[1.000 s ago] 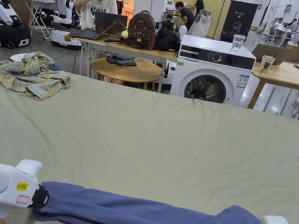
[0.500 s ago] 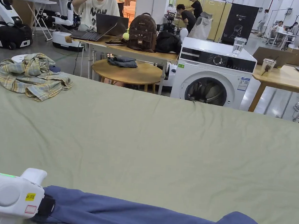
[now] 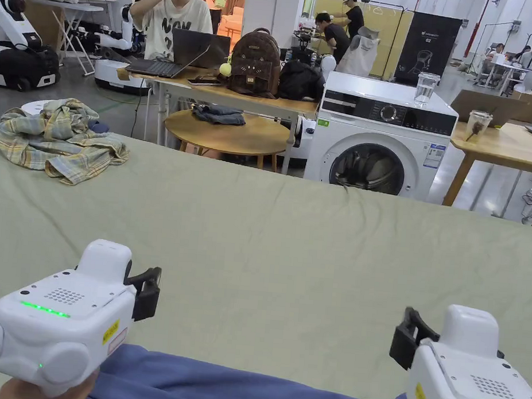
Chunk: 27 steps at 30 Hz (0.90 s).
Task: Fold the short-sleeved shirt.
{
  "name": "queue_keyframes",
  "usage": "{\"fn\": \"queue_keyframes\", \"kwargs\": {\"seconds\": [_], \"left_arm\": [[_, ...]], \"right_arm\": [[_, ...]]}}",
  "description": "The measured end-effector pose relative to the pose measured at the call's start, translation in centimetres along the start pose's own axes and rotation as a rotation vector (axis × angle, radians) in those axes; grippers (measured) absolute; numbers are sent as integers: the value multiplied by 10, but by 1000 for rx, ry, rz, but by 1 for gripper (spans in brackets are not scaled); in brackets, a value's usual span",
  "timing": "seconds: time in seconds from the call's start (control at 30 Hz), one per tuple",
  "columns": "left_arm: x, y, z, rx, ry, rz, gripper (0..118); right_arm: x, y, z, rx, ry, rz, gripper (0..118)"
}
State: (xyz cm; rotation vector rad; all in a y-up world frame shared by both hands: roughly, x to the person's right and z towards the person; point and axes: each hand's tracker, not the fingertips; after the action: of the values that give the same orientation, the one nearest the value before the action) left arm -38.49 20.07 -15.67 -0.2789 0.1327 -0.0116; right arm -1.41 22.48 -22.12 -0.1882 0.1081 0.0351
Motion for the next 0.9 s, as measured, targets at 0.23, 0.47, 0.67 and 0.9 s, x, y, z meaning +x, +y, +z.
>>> {"fn": "queue_keyframes", "kwargs": {"seconds": [0.23,0.47,0.67,0.9], "left_arm": [[17,6,15,208,56,40,3],[10,14,29,215,129,-11,0],[-53,11,19,-9,28,56,0],[-146,-29,-30,-549,-215,297,0]], "right_arm": [[-37,11,-2,124,13,-27,0],[-55,12,-3,144,54,-42,0],[-64,11,-11,111,81,-35,0],[-74,3,-22,52,116,14,0]]}}
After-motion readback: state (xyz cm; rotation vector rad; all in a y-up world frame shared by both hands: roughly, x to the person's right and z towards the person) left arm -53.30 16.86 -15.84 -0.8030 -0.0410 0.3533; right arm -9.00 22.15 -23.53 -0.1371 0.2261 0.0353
